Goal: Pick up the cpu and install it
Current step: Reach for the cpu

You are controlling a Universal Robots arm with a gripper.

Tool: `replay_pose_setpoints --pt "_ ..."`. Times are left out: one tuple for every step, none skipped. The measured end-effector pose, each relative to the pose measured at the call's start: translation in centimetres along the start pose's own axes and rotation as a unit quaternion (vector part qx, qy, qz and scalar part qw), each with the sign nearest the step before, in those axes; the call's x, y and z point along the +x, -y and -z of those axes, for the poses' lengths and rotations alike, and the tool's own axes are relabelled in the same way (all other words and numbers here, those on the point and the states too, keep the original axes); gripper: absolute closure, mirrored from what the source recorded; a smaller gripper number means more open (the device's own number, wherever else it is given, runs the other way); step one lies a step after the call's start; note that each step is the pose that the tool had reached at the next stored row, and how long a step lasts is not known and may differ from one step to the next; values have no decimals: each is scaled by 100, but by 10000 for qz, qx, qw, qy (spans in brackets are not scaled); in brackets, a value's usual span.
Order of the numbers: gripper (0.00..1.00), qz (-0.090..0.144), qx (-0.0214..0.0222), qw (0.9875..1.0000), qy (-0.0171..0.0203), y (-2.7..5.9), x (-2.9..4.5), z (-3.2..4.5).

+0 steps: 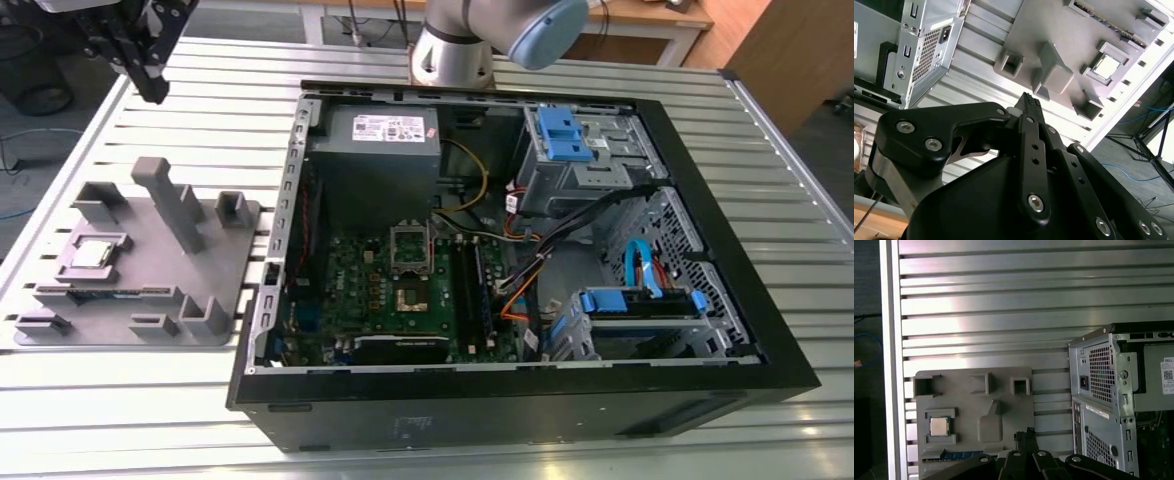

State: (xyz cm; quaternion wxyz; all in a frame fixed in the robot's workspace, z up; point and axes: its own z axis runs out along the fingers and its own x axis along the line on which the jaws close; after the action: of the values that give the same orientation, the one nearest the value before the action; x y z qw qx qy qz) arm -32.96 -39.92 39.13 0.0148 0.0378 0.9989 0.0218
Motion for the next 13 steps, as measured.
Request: replay_pose_setpoints --pt "89 0 0 10000 0 1 12 0" --pt "89 0 0 10000 0 2 25 0" --pt "89 0 0 10000 0 3 38 1" --pt "89 0 0 10000 0 4 51 1" --pt "89 0 0 10000 0 5 65 1" --pt "89 0 0 10000 0 6 78 2" --pt "89 0 0 10000 0 7 90 2" --pt "89 0 0 10000 0 7 101 3" --pt "89 0 0 10000 0 8 112 3" --pt "89 0 0 10000 0 9 122 3" --pt "89 0 0 10000 0 10 133 4" --pt "89 0 0 10000 0 11 143 4" --pt "89 0 0 10000 0 12 155 4"
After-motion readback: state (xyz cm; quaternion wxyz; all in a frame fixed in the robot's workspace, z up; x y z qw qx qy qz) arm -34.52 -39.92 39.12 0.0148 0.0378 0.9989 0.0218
